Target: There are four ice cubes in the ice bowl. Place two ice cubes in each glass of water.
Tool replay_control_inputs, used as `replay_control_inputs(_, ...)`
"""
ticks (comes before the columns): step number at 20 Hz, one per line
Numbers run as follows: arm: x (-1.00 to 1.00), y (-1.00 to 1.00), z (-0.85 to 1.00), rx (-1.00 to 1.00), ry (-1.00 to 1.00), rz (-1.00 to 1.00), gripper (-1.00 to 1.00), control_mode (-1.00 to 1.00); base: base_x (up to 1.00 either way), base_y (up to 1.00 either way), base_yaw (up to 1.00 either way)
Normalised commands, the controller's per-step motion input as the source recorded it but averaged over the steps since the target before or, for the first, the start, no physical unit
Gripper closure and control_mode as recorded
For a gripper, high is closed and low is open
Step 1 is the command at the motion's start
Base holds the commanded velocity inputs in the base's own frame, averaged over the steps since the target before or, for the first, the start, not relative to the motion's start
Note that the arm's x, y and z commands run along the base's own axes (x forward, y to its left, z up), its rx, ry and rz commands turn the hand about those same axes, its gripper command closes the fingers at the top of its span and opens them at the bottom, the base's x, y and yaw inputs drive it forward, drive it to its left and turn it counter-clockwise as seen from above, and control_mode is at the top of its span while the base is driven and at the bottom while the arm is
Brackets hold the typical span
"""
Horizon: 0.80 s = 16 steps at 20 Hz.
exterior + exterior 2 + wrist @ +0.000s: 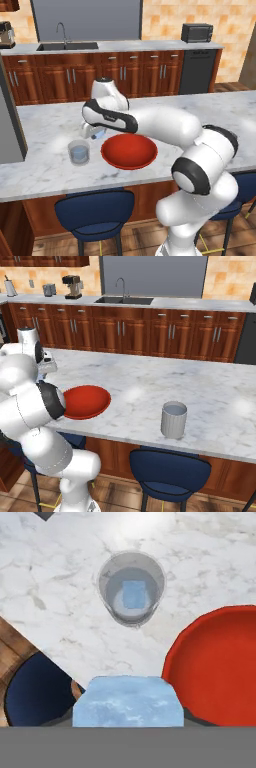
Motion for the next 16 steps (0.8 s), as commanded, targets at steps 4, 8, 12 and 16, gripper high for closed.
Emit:
replay_control_inputs(4,0.3,0.25,-0.32,-0.16,0.05,0.0,1.0,-1.0,0.0,0.0,0.0)
replay_control_inputs(8,0.31,0.27,-0.53,-0.1,0.0,0.0,1.0,-1.0,0.0,0.0,0.0)
replay_control_inputs(12,0.43,0.3,-0.29,-0.01,0.0,0.0,1.0,-1.0,0.0,0.0,0.0)
replay_control_inputs(16,0.45,0.32,-0.2,0.0,0.0,0.0,1.0,-1.0,0.0,0.0,0.0)
